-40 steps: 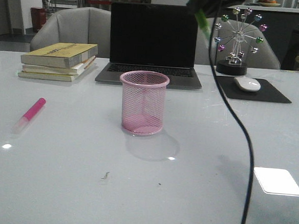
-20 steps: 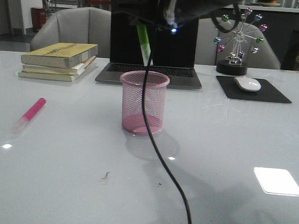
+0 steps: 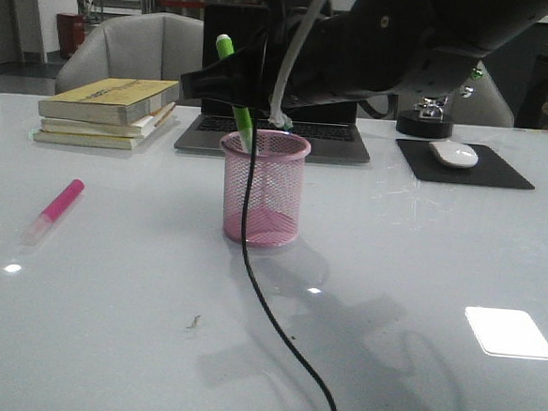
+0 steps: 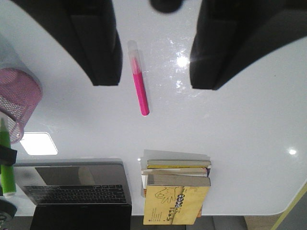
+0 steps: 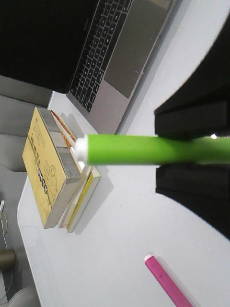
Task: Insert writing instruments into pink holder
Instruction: 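Lower the green marker into the pink holder and open the right gripper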
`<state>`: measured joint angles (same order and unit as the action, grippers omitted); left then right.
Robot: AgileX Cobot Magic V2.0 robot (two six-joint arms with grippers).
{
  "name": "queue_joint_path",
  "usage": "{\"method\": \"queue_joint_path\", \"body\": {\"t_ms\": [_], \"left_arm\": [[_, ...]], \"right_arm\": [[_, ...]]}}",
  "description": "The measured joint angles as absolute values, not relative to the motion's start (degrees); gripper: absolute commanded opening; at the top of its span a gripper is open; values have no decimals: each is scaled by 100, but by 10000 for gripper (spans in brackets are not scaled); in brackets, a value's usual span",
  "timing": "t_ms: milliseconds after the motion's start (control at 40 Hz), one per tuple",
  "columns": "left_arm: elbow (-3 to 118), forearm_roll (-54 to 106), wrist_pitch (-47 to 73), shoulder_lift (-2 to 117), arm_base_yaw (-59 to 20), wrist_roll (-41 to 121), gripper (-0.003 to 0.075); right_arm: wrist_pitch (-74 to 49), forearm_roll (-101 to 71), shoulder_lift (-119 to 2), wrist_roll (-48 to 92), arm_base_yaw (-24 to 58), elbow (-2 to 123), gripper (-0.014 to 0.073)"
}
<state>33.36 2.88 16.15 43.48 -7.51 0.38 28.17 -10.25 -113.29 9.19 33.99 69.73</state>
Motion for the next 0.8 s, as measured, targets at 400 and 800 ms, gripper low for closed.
{"method": "queue_joint_path", "body": {"t_ms": [400, 800], "left_arm": [[3336, 288, 1615, 4348, -751, 38, 404], [3336, 288, 1615, 4348, -751, 38, 404]], "right_arm": [[2839, -1011, -11328, 919, 3399, 6973, 348], [2435, -1257, -11133, 943, 3314, 6973, 352]]}}
